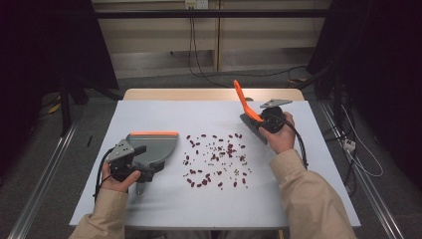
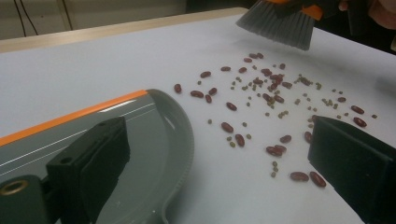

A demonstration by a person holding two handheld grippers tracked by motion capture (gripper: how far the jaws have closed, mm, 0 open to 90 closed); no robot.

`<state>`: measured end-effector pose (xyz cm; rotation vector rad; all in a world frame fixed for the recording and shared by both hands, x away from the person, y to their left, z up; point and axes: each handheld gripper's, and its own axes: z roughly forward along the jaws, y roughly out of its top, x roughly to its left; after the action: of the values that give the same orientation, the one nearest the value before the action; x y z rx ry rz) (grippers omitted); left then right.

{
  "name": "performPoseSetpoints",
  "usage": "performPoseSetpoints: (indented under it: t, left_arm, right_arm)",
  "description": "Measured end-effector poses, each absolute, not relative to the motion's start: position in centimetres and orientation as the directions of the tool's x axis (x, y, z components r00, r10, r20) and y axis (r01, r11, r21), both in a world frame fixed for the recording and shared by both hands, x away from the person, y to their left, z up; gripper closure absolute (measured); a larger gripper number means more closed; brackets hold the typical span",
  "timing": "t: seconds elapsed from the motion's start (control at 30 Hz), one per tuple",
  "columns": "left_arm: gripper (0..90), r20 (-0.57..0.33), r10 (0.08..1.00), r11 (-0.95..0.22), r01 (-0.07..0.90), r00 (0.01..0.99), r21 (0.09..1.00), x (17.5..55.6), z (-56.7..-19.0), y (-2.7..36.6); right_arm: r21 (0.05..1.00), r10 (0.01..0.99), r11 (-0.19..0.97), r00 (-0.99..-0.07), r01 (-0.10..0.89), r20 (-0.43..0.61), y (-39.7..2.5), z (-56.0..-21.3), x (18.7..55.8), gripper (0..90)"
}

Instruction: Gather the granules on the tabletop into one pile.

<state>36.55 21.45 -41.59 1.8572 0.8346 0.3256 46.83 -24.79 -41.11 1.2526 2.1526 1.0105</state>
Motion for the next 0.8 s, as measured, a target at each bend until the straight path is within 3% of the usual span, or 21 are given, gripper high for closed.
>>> performPoseSetpoints:
  t: [0.13, 0.33, 0.8]
  left_arm:
    - [5.3, -0.146, 0.675, -0.235, 0.398, 0.723, 0.887, 36.6, -41.6, 21.4]
    - [5.3, -0.142, 0.674, -0.239, 0.396, 0.725, 0.887, 36.6, -41.7, 21.4]
    - [5.3, -0.143, 0.68, -0.233, 0.398, 0.719, 0.887, 36.7, -41.7, 21.4]
  right_arm:
    - [0.774, 0.865, 0.343, -0.501, 0.532, -0.038, -23.8, -41.7, 47.6, 71.1]
    - [0.738, 0.812, 0.466, -0.567, 0.488, -0.138, -21.9, -42.9, 48.4, 71.1]
    - [0.681, 0.648, 0.61, -0.75, 0.406, -0.133, -20.9, -42.3, 45.9, 71.0]
